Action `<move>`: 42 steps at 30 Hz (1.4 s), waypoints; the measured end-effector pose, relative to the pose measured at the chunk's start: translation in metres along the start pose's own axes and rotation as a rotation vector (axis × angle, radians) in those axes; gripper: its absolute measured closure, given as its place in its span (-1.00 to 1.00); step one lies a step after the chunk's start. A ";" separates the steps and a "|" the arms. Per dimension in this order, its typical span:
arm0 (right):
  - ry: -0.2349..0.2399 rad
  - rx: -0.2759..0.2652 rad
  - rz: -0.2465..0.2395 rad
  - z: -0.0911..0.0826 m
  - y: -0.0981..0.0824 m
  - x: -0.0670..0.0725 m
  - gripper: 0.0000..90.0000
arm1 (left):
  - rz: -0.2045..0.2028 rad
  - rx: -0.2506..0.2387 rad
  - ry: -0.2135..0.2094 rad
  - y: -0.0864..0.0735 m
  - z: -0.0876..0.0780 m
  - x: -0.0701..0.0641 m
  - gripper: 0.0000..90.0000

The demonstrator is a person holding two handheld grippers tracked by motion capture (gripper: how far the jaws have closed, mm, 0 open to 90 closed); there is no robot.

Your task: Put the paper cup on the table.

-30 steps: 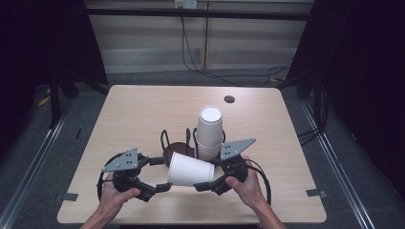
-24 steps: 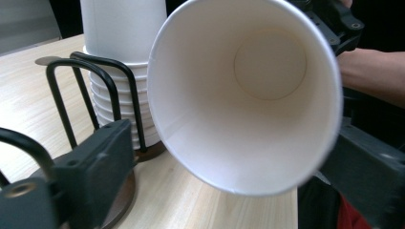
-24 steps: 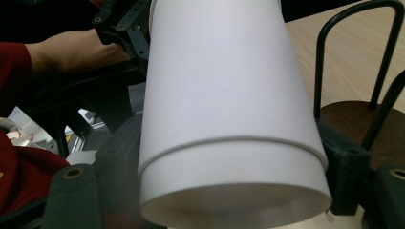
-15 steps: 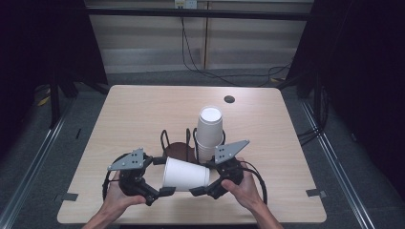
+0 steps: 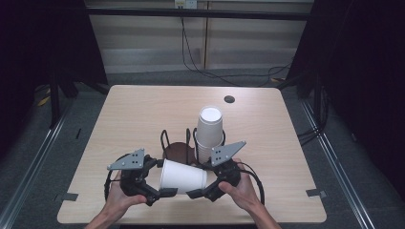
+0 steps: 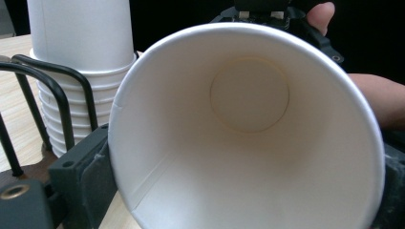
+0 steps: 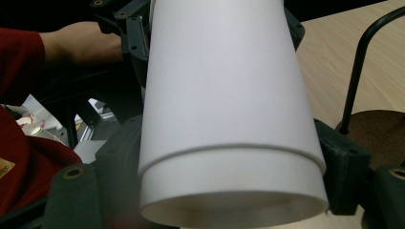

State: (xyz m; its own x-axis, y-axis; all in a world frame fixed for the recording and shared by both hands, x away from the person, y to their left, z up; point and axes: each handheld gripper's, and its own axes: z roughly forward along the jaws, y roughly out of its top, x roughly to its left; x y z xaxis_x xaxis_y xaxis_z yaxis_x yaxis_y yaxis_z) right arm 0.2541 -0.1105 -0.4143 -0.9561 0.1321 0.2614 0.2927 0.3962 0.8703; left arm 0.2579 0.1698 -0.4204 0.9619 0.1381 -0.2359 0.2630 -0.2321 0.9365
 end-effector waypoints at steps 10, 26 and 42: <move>0.011 0.015 -0.001 0.001 -0.002 -0.002 -0.47 | -0.007 -0.004 -0.020 0.003 -0.003 0.001 -0.73; -0.043 -0.023 -0.002 0.000 -0.005 -0.003 -0.69 | 0.015 0.024 -0.013 0.008 -0.007 0.002 -0.66; -0.164 -0.050 0.022 -0.011 -0.005 -0.002 -0.69 | -0.004 0.061 0.058 0.008 -0.013 0.004 -0.67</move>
State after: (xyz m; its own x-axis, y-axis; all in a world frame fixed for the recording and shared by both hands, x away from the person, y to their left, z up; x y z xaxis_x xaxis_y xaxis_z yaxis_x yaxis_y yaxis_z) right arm 0.2541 -0.1225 -0.4148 -0.9335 0.2885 0.2128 0.3089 0.3461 0.8859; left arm 0.2628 0.1812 -0.4109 0.9553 0.1941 -0.2231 0.2731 -0.2898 0.9173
